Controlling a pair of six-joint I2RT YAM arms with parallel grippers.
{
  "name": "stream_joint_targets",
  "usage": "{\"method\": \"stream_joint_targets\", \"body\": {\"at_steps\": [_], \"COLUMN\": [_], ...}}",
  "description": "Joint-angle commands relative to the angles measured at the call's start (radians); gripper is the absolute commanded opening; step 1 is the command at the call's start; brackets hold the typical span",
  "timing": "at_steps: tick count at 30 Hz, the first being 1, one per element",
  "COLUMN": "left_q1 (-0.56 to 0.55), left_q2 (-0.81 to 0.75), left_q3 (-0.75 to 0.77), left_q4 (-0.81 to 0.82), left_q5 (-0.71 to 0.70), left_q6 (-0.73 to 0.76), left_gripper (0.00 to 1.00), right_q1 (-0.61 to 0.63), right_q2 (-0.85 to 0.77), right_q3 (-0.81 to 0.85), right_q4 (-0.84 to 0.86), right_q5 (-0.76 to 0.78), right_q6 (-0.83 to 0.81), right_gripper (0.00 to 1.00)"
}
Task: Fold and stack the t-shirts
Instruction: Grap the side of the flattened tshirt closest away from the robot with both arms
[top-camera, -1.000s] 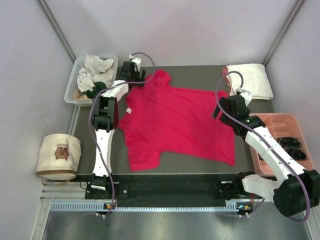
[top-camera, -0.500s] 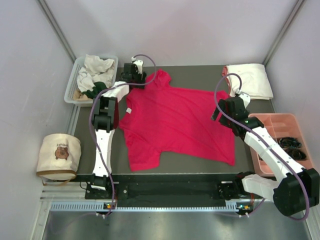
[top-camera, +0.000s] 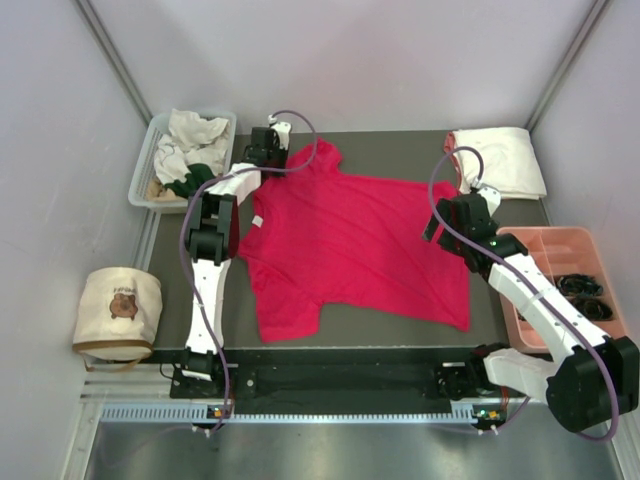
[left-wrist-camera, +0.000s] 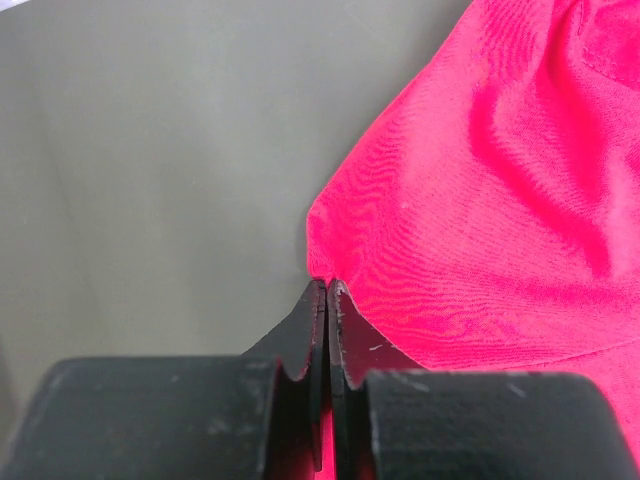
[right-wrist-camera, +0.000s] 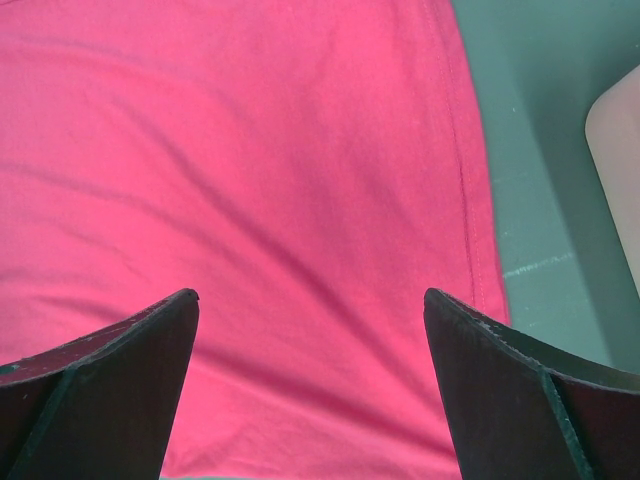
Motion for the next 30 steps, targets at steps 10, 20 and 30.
{"method": "stream_joint_targets", "body": {"at_steps": [10, 20, 30], "left_q1": [0.025, 0.048, 0.067], "left_q2": [0.062, 0.157, 0.096], "left_q3": [0.121, 0.239, 0.191], "left_q4": [-0.039, -0.036, 0.034], "left_q5": [-0.132, -0.179, -0.164], "left_q6": [-0.01, -0.006, -0.059], "left_gripper": [0.0, 0.0, 0.99], "right_q1": [0.001, 0.001, 0.001], "right_q2": [0.039, 0.075, 0.079], "right_q3": [-0.011, -0.002, -0.002], "right_q4": [0.051, 0.059, 0.045], "right_q5": [-0.031, -0.034, -0.029], "right_q6": [0.02, 0.011, 0.003], "right_gripper": [0.94, 0.94, 0.95]}}
